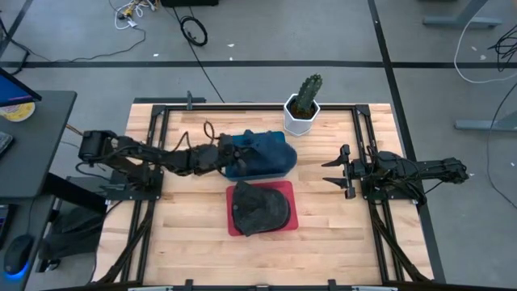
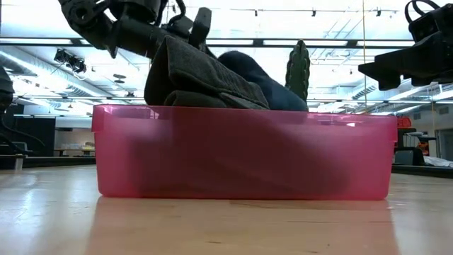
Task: Pick & Place hat
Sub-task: Put the blue cap into the blue bin
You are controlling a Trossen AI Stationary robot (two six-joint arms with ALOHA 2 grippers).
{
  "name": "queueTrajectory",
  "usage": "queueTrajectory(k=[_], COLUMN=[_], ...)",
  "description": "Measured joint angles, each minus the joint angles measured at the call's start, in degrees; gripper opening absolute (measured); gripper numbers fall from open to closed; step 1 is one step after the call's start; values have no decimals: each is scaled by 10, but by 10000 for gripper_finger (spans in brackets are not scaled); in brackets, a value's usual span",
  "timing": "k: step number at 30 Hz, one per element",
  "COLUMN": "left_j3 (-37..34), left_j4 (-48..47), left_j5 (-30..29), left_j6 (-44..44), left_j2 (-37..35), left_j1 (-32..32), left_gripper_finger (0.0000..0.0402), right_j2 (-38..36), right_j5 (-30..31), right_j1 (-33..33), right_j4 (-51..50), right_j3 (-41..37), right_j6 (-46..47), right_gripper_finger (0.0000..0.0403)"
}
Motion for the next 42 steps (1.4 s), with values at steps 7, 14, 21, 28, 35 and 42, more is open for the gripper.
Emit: queueTrajectory(k=[7,14,21,28,35,42], left_j3=[0,0,0,0,18,39], left_j4=[-130,-283,-296,-281,-259,-258], left_j5=[-62,-76,-73,-75,-126,-103], left_j6=[23,-54,-21,38,73,-11], left_j2=[1,1,1,1,-44,-108], left_j1=[-23,-42,-59,-60,-55,6], left_gripper_finger=[7,14,17,27,29,30], right_j2=[0,0,0,0,0,0], right_j5=[0,0,0,0,0,0], right_j1=[0,0,0,0,0,0], right_j4=[0,0,0,0,0,-2], right_j3=[0,0,0,0,0,0], right_j6=[0,0,0,0,0,0], right_gripper_finger=[217,217,217,217,217,217])
